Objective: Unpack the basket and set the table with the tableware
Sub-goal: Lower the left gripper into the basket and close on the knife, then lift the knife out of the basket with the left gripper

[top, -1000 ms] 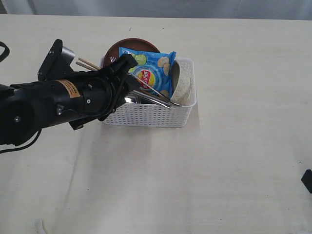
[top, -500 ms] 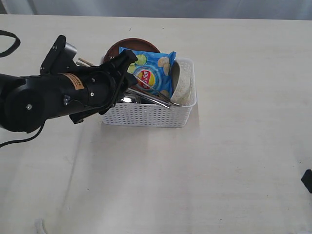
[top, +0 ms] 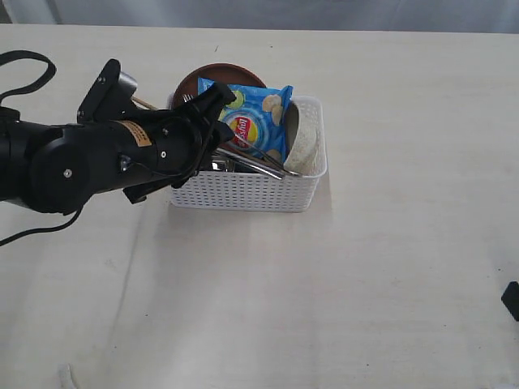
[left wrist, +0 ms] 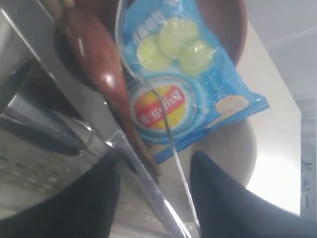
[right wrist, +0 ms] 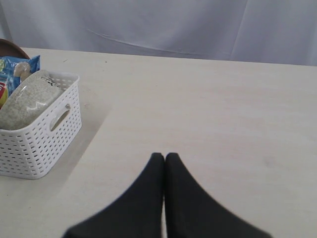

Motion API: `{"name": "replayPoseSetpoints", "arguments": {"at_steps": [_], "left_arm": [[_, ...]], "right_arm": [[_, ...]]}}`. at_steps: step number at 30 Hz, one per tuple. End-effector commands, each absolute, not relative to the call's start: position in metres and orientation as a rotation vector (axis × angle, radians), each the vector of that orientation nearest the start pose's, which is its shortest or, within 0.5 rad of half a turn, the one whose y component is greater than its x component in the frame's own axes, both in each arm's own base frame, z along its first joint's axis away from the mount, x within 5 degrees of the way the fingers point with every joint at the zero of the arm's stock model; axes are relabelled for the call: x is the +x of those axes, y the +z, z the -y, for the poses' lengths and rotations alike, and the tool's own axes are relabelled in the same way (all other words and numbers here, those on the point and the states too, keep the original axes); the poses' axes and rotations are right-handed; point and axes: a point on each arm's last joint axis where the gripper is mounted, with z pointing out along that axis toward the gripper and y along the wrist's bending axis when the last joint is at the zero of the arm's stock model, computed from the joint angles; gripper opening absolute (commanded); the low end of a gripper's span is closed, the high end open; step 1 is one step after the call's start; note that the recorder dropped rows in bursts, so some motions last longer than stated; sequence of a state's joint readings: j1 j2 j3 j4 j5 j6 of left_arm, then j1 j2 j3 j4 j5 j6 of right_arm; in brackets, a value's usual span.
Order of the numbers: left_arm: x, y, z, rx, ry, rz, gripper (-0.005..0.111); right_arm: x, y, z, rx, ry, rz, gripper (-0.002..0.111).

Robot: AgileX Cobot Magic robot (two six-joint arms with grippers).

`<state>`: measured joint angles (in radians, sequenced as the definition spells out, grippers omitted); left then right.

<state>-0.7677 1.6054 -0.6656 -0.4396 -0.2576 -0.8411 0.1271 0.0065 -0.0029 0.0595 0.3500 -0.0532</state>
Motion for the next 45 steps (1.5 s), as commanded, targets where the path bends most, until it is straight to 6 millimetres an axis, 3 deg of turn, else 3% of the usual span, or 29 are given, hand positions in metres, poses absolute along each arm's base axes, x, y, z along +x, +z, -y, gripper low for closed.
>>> {"name": "replayPoseSetpoints", "arguments": {"at_steps": [1, 27, 29, 34, 45], "left_arm": [[0.227, 0.177, 0.204, -0.682, -0.976, -2.284, 0.043], [0.233, 0.157, 0.205, -0.759, -0.94, -2.271, 0.039], [0.233, 0.157, 0.205, -0.775, -0.947, -2.266, 0.032], [0.233, 0.157, 0.205, -0.775, -0.948, -2.266, 0.0], [0.232, 0.166, 0.204, -0.776, -0.973, -2.256, 0.0]], "right_arm": [[0.053, 0.182, -0.009, -0.139, 0.102, -1.825, 0.0], [0.053, 0.182, -0.009, -0.139, 0.102, -1.825, 0.0], [0.053, 0.182, -0.009, -0.139, 0.102, -1.825, 0.0], [0.053, 0.182, -0.009, -0.139, 0.102, -1.825, 0.0], [0.053, 0.182, -0.009, -0.139, 0.102, -1.825, 0.0]]}}
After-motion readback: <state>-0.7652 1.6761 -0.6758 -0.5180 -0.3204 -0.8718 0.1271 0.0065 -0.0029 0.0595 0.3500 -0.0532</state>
